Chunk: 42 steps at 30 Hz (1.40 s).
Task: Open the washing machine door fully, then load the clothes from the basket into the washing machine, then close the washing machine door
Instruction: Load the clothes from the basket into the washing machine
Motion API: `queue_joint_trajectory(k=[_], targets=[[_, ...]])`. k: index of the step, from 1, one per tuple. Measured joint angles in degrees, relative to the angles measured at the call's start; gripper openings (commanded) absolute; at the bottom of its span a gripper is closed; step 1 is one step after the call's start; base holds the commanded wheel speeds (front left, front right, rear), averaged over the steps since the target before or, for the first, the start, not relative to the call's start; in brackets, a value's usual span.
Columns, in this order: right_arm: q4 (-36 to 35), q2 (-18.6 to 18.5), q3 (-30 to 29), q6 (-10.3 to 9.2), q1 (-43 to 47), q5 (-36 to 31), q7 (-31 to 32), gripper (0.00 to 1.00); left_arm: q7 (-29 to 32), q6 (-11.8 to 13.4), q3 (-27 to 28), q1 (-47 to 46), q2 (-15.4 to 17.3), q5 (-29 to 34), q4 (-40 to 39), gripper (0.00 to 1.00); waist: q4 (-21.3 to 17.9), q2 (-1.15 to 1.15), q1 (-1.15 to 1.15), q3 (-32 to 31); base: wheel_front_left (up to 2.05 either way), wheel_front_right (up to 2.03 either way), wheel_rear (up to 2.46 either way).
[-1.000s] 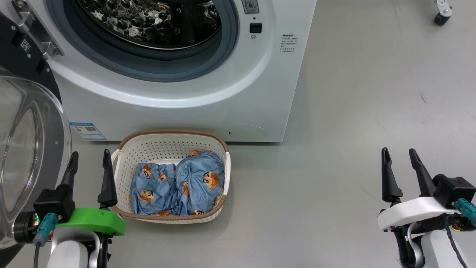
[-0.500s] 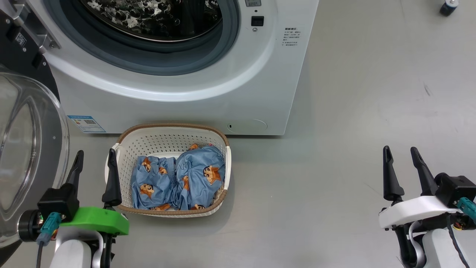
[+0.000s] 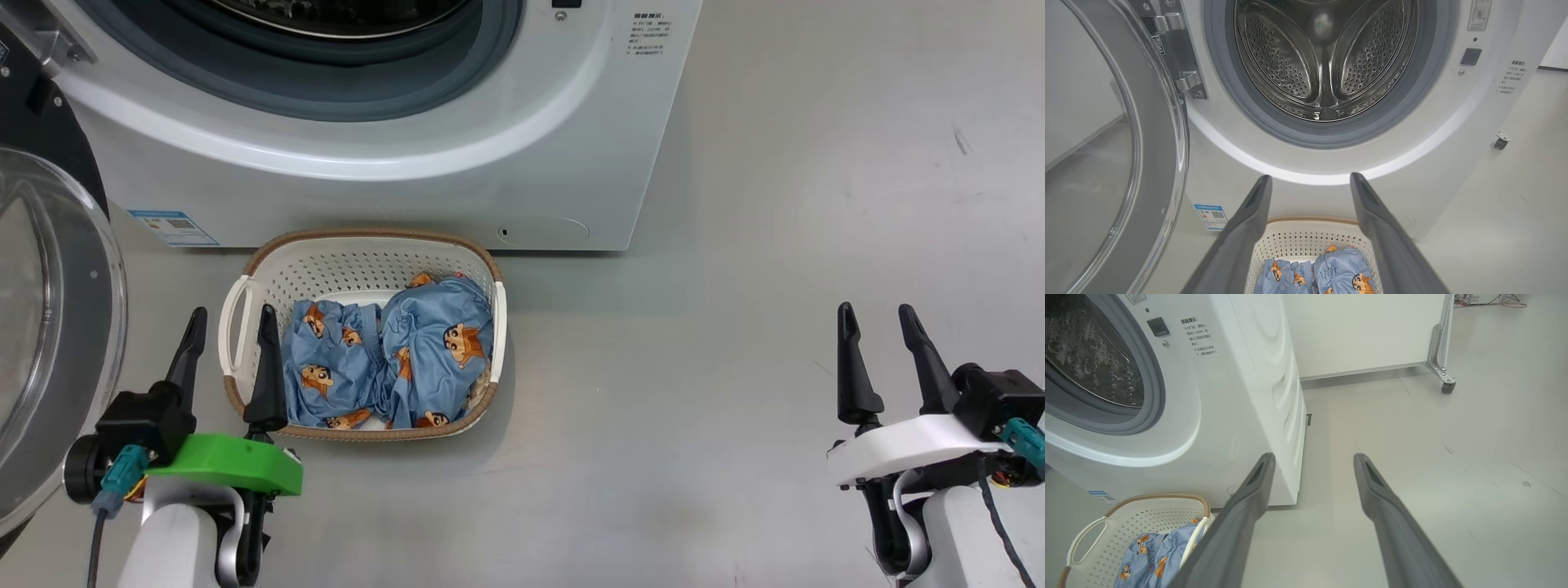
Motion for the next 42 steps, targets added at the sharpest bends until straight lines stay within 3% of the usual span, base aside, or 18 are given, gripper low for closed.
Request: queue_joint_trajectory(k=[42], targets=[[-5.10,-1.62,-1.18,0.00,-13.18,-3.34,0.00,1.00,-0.01,0.00,-6.38,-24.34,3.38,-5.16,8.50,1.00,-1.51,0.00,0.01,31.85,0.00,0.00,0.00]])
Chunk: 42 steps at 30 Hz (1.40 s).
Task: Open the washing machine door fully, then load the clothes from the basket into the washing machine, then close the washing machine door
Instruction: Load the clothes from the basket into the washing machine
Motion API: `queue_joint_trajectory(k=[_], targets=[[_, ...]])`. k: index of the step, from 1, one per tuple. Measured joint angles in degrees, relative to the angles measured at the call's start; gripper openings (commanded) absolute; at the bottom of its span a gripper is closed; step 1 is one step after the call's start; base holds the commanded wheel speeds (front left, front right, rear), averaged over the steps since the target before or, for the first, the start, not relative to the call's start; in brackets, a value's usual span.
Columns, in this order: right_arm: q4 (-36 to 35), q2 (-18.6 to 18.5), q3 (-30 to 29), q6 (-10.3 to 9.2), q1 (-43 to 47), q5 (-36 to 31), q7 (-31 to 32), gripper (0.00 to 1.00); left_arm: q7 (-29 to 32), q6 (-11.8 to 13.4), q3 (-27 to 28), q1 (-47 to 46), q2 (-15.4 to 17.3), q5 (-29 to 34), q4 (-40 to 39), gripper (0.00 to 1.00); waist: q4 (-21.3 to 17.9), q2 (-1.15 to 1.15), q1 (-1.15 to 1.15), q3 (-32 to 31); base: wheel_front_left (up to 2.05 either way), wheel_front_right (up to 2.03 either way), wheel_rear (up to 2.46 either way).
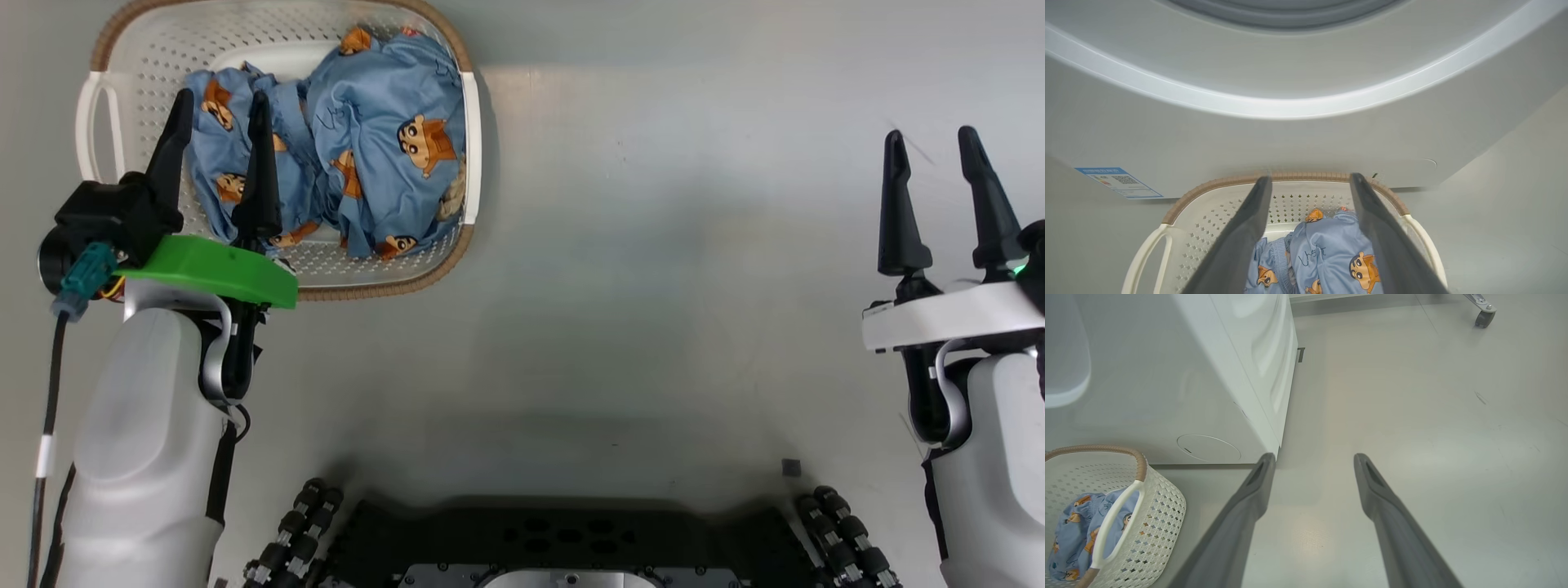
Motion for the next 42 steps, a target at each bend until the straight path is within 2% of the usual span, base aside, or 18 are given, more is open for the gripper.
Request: queue_joint_trajectory(k=[6,10,17,26,42], targets=[[-0.54,-0.24,-0.01,0.00,-1.08,-0.35,0.00,1.00,0.00,0.00,-1.31,-2.82,0.23,-0.59,4.30,1.00,-0.09,0.00,0.00,3.87,0.00,0.00,0.00],[-0.54,-0.54,0.02,0.00,-1.51,-0.54,0.00,1.00,0.00,0.00,-3.43,-5.13,1.22,-1.24,8.57,1.00,-0.03,0.00,0.00,6.21,0.00,0.00,0.00],[-1.51,-0.67,-0.29,0.00,-3.02,-1.01,0.00,1.00,0.78,0.00,-3.94,-8.78,2.87,-2.97,14.82,1.00,-0.12,0.00,0.00,9.58,0.00,0.00,0.00],[-1.79,-0.40,-0.37,0.00,-3.03,-1.07,0.00,1.00,4.60,0.00,-5.93,-14.81,4.19,-4.14,21.64,1.00,-0.79,0.00,0.00,13.07,0.00,0.00,0.00],[-2.24,0.93,-0.31,0.00,-3.10,-1.07,0.00,1.00,11.18,0.00,-5.84,-22.69,6.01,-5.81,31.42,1.00,-1.99,0.00,0.00,16.53,0.00,0.00,0.00]])
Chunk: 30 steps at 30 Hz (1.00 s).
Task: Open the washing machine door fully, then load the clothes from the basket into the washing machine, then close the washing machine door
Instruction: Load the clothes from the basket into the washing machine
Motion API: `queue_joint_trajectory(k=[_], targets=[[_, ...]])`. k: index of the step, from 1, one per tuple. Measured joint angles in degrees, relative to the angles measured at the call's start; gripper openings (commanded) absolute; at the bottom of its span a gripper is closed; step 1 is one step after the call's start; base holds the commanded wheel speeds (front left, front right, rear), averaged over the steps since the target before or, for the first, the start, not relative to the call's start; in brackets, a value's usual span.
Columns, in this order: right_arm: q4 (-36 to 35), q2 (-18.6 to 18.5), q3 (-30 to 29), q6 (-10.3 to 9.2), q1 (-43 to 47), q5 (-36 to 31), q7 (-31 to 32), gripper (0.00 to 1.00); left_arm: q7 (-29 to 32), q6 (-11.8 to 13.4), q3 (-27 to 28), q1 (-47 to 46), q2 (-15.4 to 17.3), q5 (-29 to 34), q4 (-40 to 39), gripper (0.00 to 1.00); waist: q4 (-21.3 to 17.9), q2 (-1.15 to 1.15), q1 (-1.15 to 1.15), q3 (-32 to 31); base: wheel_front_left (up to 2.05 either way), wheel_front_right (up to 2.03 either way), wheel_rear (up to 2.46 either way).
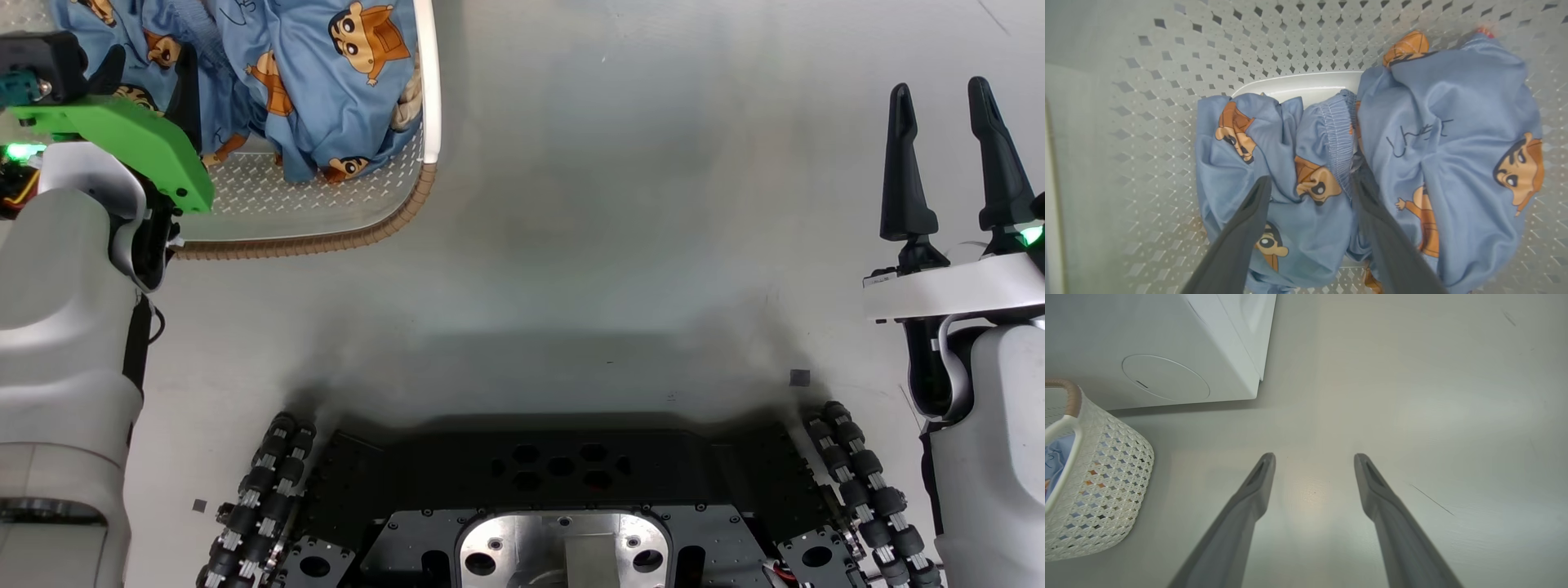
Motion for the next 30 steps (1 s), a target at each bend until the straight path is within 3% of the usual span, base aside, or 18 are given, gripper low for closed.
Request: queue_joint_trajectory(k=[8,30], targets=[[-0.21,0.31,0.13,0.00,0.00,0.00,0.00,1.00,2.02,0.07,-0.10,-2.42,-0.13,0.14,4.49,1.00,-0.44,0.00,0.00,1.29,0.00,0.00,0.00],[-0.79,0.89,-0.05,0.00,0.13,0.07,0.00,1.00,5.43,4.28,-3.01,-10.22,0.52,4.45,12.14,1.00,-1.48,0.00,0.00,3.32,0.00,0.00,0.00]])
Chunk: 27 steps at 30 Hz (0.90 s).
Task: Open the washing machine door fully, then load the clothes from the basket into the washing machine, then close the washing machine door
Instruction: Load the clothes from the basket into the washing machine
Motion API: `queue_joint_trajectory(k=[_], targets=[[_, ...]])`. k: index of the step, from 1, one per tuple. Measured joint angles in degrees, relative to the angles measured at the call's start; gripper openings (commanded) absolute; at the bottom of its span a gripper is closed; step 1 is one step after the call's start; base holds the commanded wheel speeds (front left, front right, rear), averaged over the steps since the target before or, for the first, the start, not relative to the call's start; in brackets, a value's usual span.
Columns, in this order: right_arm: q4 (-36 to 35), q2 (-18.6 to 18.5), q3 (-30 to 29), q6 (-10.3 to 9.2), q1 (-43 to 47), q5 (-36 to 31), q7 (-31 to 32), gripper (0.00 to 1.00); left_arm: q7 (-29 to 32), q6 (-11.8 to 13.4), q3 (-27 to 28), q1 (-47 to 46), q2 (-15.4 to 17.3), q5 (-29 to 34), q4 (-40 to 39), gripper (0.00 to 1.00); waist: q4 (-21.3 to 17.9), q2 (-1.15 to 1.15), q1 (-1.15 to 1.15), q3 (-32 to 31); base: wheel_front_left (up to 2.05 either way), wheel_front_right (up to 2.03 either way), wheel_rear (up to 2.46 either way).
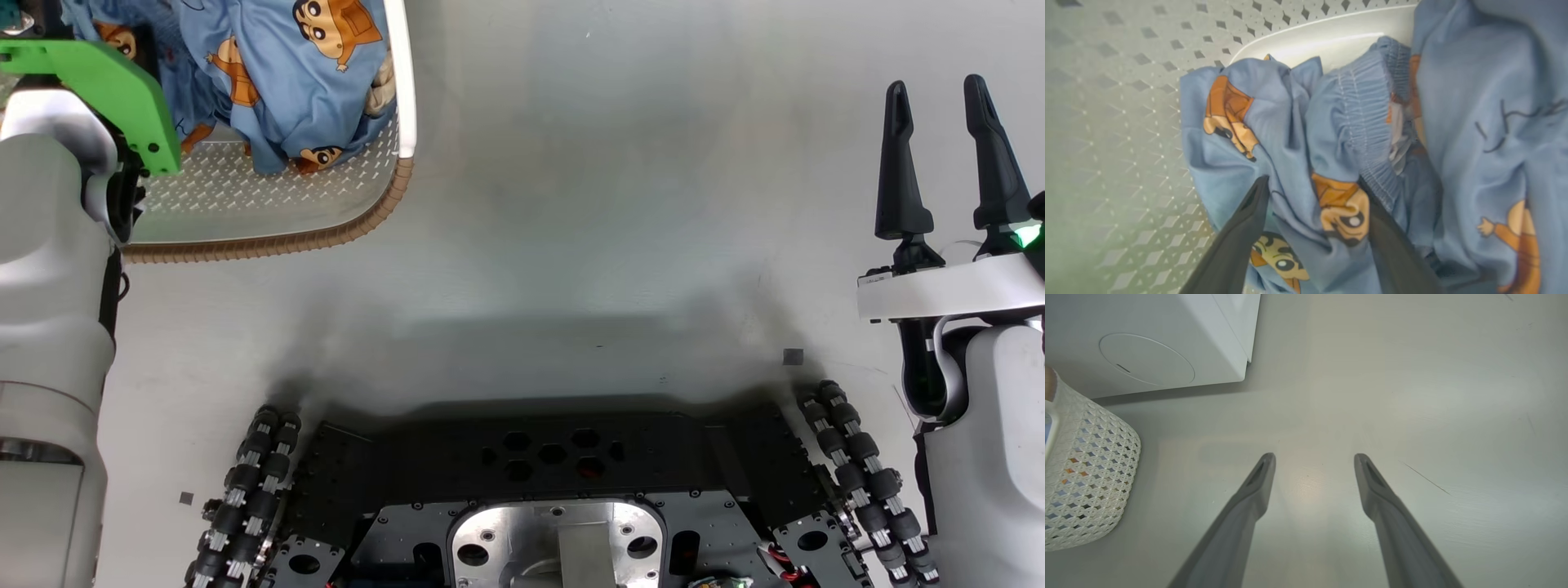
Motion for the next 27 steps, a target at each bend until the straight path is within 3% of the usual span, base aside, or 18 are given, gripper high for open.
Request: queue_joint_trajectory(k=[15,16,17,27], targets=[[-1.11,0.60,0.48,0.00,0.90,0.11,0.00,1.00,0.05,0.54,-0.57,-1.41,-0.49,1.00,3.26,1.00,-0.89,0.00,0.00,0.47,0.00,0.00,0.00],[-1.18,0.65,0.47,0.00,0.94,0.11,0.00,1.00,0.05,0.54,-0.55,-1.57,-0.60,0.99,3.55,0.40,-0.92,0.00,0.00,0.46,0.00,0.00,0.00],[-1.22,0.68,0.47,0.00,0.94,0.11,0.00,1.00,0.03,0.54,-0.54,-1.66,-0.68,0.99,3.67,0.00,-0.95,0.00,0.00,0.44,0.00,0.00,0.00],[-1.56,0.66,-0.18,0.00,-0.40,0.16,0.00,1.00,-4.69,0.49,-0.46,-1.93,-2.00,0.94,3.96,0.00,-0.63,0.00,0.00,-1.26,0.00,0.00,0.00]])
